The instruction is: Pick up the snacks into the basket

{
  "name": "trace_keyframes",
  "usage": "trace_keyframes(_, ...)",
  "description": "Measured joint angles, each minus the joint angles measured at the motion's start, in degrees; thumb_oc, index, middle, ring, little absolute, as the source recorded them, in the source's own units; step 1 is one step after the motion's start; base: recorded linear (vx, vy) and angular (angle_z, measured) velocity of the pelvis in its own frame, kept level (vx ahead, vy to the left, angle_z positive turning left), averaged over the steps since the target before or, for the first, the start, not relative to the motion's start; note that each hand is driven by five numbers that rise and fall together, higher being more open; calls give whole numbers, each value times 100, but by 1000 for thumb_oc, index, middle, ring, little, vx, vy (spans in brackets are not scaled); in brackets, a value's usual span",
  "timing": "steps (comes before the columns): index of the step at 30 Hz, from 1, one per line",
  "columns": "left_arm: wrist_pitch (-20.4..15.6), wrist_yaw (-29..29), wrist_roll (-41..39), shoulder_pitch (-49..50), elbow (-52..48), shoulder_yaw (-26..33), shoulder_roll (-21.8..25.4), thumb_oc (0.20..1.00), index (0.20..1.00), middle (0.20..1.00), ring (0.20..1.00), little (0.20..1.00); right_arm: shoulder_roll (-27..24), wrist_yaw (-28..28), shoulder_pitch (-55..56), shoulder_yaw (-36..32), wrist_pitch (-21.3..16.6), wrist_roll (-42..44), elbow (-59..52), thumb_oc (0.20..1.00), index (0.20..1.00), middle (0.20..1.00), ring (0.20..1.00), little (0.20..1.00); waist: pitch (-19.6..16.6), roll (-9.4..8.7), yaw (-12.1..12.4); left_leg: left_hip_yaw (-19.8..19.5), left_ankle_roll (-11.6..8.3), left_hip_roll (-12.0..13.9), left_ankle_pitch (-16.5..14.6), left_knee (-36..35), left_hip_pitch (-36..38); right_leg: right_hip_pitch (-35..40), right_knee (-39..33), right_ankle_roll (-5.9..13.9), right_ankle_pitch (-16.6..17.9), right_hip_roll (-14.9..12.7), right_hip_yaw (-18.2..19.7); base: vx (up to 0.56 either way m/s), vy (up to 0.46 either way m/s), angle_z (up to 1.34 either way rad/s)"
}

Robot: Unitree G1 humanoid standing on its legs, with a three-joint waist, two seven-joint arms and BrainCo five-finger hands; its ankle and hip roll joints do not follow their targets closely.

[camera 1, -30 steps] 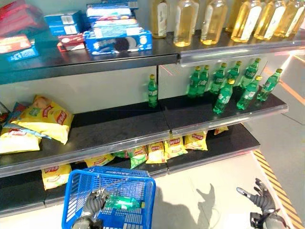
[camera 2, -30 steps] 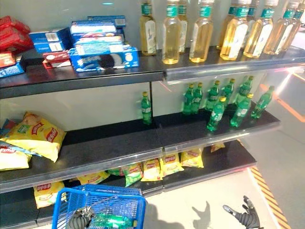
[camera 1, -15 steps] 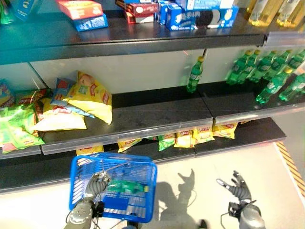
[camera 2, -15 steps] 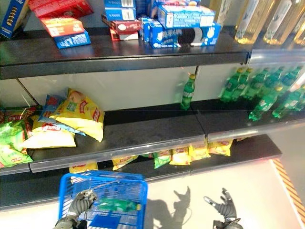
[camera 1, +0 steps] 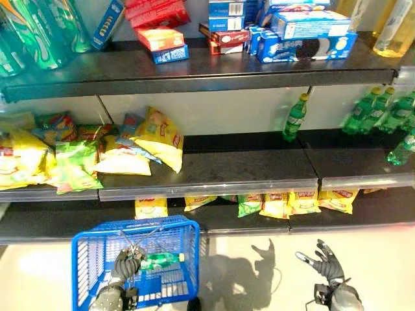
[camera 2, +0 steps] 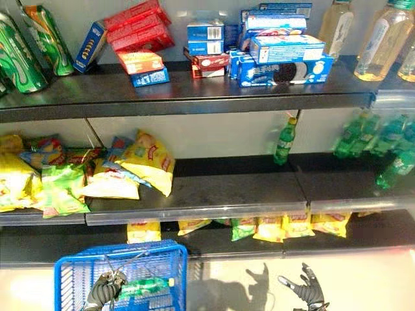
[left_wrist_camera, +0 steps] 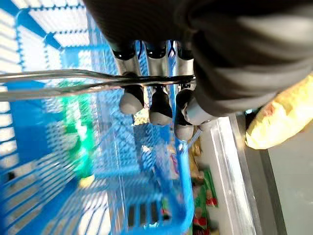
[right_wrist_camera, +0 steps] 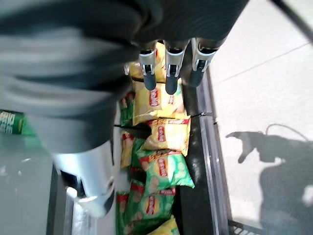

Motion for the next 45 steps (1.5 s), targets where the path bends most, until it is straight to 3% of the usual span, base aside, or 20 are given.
trace_keyframes(3,2,-15,14,-134,32,-46,-47,200,200,200,200,200,-148,-14,96,-14,38,-33,44,1000,1000,1000,1000,1000,-13,55,-202,-328,-13,476,25,-952,257,-100,-25,103,79,53,-36,62,343,24)
trace_keyframes(4,4,-14,18,-227,111,-161,-85,200,200,200,200,200,-239,-23,137,-72,62,-46,57,1000,1000,1000,1000,1000,-6,55,-256,-523,-93,721,56,-1198,277,-105,-75,244,96,28,224,107,386,29)
trace_keyframes(5,6,-20,29,-232,117,-234,-87,200,200,200,200,200,-298,-53,131,-96,77,-49,57,1000,1000,1000,1000,1000,-9,70,-295,-662,-110,722,128,-1322,297,-90,-116,360,98,32,377,111,447,3)
trace_keyframes(6,5,-24,76,-204,116,-323,-201,200,200,200,200,200,-483,-57,100,-122,81,-58,55,1000,1000,1000,1000,1000,4,226,-267,-812,-20,827,400,-1400,505,-9,-239,643,212,-2,577,88,466,-21)
trace_keyframes(7,6,-26,72,-182,112,-369,-217,200,200,200,200,200,-546,-54,55,-116,82,-75,76,1000,1000,1000,1000,1000,-8,286,-272,-798,-581,818,210,-1435,606,39,-329,791,281,-64,599,76,507,-29)
trace_keyframes(8,9,-35,71,-290,124,-413,-119,200,200,200,200,200,-398,-52,1,-121,83,-95,101,1000,1000,1000,1000,1000,-3,24,-254,-796,-561,477,167,-1328,546,99,-507,931,473,-431,608,76,496,-12)
trace_keyframes(10,8,-38,66,-439,118,-422,-2,200,200,200,200,200,-262,-16,-10,10,88,-106,106,1000,1000,1000,1000,1000,23,-193,-225,-755,-301,33,0,-994,432,140,-635,892,770,-801,565,92,491,-4)
trace_keyframes(14,-17,-46,63,-478,2,-428,240,200,200,200,200,200,-97,14,-56,-57,93,-194,3,1000,1000,1000,1000,1000,44,-198,-130,-489,-49,-269,-428,-335,230,57,-498,837,1108,-1101,576,27,484,-14)
trace_keyframes(15,-43,-35,62,-524,2,-430,327,200,200,200,200,200,-100,-11,-129,-87,103,-203,5,1000,1000,1000,1000,1000,66,-186,-132,-411,119,-367,-664,59,-48,-266,-136,812,1133,-1175,606,10,417,-41)
trace_keyframes(17,-62,-27,70,-510,40,-424,449,200,200,200,200,200,-96,-47,-341,6,123,-200,-18,1000,1000,1000,1000,1000,112,-171,-54,-175,175,-308,-695,234,-205,-690,175,718,1307,-1215,685,83,438,-55)
trace_keyframes(18,-16,-18,75,-553,94,-433,445,200,200,200,200,200,-28,-50,-338,28,134,-201,14,1000,1000,1000,1000,1000,124,-182,-68,-31,270,-362,-787,323,-241,-779,174,495,1527,-1159,598,128,468,-43)
trace_keyframes(19,-13,-16,77,-509,116,-427,435,200,200,200,200,200,36,-41,-331,75,139,-202,14,1000,1000,1000,1000,1000,137,-187,-57,-106,299,-350,-793,336,-217,-835,309,456,1570,-1107,564,96,350,-29)
trace_keyframes(21,-14,-2,73,-476,94,-356,502,200,200,200,200,200,86,5,-213,225,143,-200,26,1000,1000,1000,1000,1000,133,-200,12,-170,304,-320,-785,283,-206,-854,414,593,1298,-912,541,46,209,-6)
trace_keyframes(23,-16,57,72,-415,58,-145,564,200,200,200,200,200,115,20,-202,287,149,-200,30,1000,1000,1000,1000,1000,18,-416,64,-209,276,-345,-678,169,-254,-735,173,663,831,-768,226,44,101,7)
trace_keyframes(24,-8,90,72,-393,70,-63,603,200,200,200,200,200,113,19,-270,287,147,-197,41,1000,1000,1000,1000,1000,25,-463,64,-220,256,-426,-669,196,-290,-565,-83,878,595,-748,299,46,89,25)
trace_keyframes(27,-3,148,72,-385,51,20,535,200,200,200,200,200,77,52,-389,362,151,-201,79,1000,1000,1000,1000,1000,58,-352,37,-386,131,-383,-569,149,-308,-440,-287,903,669,-590,435,19,2,24)
trace_keyframes(29,1,164,72,-340,49,25,526,200,200,200,200,200,70,105,-438,470,151,-222,63,1000,1000,1000,1000,1000,53,-352,167,-350,90,-338,-463,-55,-159,-329,-482,869,764,-548,404,1,-10,-4)
trace_keyframes(38,2,199,73,-143,40,49,281,200,200,200,200,200,-177,194,-744,940,237,-864,-47,1000,1000,1000,1000,1000,16,-325,163,-499,18,-308,96,-1044,153,-73,-1005,824,934,-500,134,-14,-76,12)
trace_keyframes(42,2,164,71,-101,-115,-8,209,200,200,200,200,200,-445,181,-1219,1356,352,-1215,-253,1000,1000,1000,1000,1000,29,-301,310,-574,-57,-216,198,-1170,132,-100,-1057,767,961,-380,85,-96,-102,4)
trace_keyframes(45,-33,177,51,-188,-494,-104,216,200,200,200,200,200,-717,29,-2353,1931,427,-1586,-261,1000,1000,1000,1000,1000,105,-171,422,-758,-114,-157,312,-1077,-246,-381,-1048,727,1002,-281,20,-114,-86,7)
